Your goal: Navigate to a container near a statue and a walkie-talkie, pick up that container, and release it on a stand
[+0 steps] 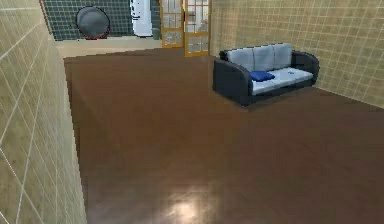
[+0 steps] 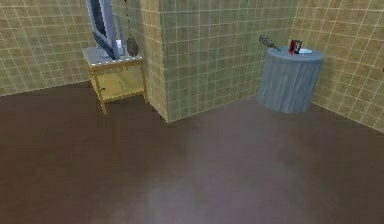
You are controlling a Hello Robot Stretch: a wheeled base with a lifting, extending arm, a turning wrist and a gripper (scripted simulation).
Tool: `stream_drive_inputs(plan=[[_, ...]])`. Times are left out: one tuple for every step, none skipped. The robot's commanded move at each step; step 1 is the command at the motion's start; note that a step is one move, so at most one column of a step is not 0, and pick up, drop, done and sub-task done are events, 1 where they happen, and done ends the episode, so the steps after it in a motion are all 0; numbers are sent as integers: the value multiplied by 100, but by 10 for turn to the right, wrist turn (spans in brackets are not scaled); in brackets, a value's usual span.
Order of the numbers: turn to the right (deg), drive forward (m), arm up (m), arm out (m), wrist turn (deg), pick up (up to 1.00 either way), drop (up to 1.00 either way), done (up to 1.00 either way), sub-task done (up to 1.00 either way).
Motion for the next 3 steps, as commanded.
stream_drive_inputs(plan=[[-30, 0, 0, 0, 0, 0, 0, 0, 0], [450, 0, 0, 0, 0, 0, 0, 0, 0], [150, 0, 0, 0, 0, 0, 0, 0, 0]])
